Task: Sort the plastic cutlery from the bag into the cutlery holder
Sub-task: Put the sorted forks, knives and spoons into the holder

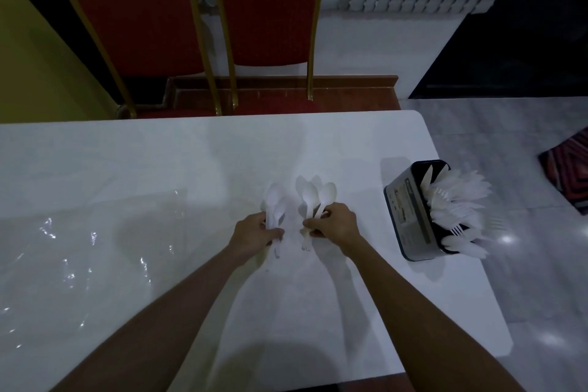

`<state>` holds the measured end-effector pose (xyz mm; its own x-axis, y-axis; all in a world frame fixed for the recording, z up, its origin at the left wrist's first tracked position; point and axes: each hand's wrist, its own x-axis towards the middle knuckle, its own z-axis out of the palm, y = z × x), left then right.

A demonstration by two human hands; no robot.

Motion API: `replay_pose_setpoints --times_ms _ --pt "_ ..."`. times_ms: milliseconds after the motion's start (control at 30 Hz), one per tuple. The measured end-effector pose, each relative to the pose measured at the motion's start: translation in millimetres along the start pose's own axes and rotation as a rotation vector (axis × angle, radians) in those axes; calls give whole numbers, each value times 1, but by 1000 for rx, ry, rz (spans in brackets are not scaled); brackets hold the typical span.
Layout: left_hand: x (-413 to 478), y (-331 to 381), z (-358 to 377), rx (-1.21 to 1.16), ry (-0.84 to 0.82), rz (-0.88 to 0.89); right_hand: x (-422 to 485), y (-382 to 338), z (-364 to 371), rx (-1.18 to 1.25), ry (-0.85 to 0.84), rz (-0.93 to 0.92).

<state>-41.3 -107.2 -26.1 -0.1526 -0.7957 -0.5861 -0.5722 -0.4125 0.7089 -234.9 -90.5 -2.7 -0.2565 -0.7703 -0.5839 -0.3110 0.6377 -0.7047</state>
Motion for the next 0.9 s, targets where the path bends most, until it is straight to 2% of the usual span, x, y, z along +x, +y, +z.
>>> replay_pose_setpoints --times_ms 100,267,467,667,767,900 --pt "-8 9 -9 -78 -28 76 -11 -7 -12 -53 35 -64" --pt "-28 51 -19 -189 -16 192 -37 -24 -47 59 67 -153" --pt "-53 136 18 -299 -74 365 -90 -32 -135 114 154 -348" --pt "-68 183 80 -401 -192 386 -120 0 -229 9 230 -344" --pt "-75 190 117 -462 -218 350 -130 25 -261 71 219 -326" --pt "-79 188 158 -521 -147 289 -138 55 -285 199 231 -325"
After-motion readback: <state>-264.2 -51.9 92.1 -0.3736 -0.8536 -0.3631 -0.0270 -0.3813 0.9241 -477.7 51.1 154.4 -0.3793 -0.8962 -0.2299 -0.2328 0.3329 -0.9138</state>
